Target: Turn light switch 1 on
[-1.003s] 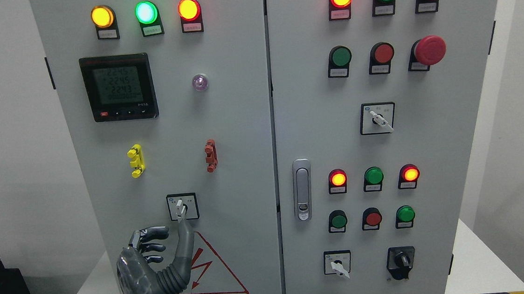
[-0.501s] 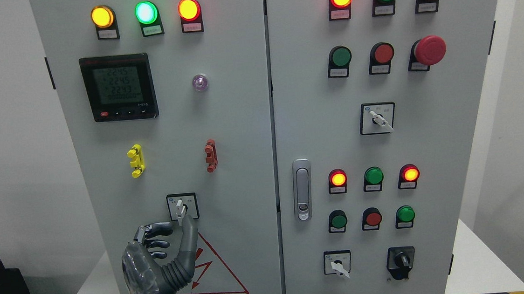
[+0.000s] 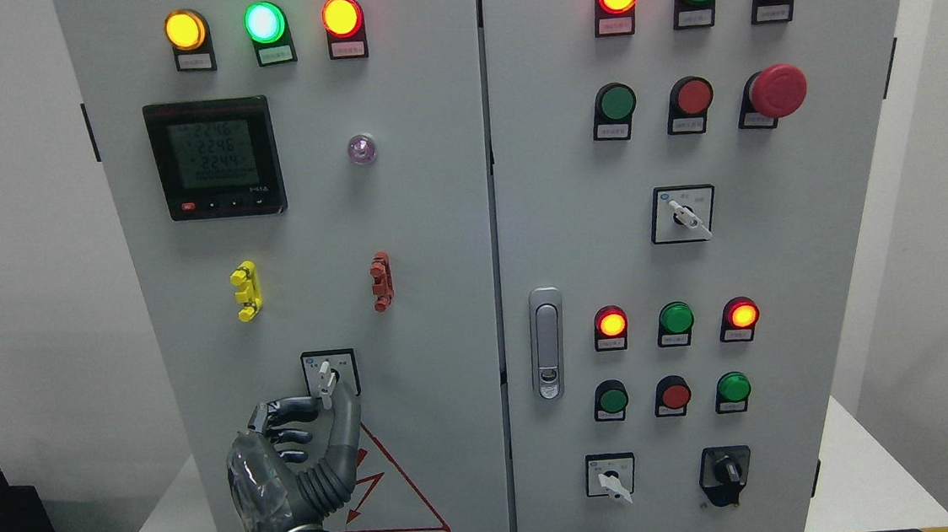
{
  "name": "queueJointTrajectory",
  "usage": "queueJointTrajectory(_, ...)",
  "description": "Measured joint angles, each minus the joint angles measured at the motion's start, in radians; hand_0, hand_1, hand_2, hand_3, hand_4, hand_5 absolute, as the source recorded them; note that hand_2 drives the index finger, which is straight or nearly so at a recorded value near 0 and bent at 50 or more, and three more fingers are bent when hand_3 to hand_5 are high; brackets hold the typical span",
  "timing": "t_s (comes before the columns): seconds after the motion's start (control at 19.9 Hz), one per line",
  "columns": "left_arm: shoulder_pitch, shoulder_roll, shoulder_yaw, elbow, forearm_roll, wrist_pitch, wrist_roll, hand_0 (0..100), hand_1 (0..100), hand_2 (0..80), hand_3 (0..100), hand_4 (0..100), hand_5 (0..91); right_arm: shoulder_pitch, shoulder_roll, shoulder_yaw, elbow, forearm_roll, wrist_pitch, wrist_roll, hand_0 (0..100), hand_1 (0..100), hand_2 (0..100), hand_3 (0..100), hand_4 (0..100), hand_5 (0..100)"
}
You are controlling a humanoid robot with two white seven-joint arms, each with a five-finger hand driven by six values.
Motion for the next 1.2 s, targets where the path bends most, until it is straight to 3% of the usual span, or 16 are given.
queueJointTrajectory(1.2, -0.029, -0.003, -0.001, 0.015, 0.007, 0.036, -0.001, 19, 47, 55.4, 65, 71, 62.8, 0.000, 0.000, 0.000, 0.000, 0.000, 0.000, 0.000, 12, 39, 0, 0, 0, 0)
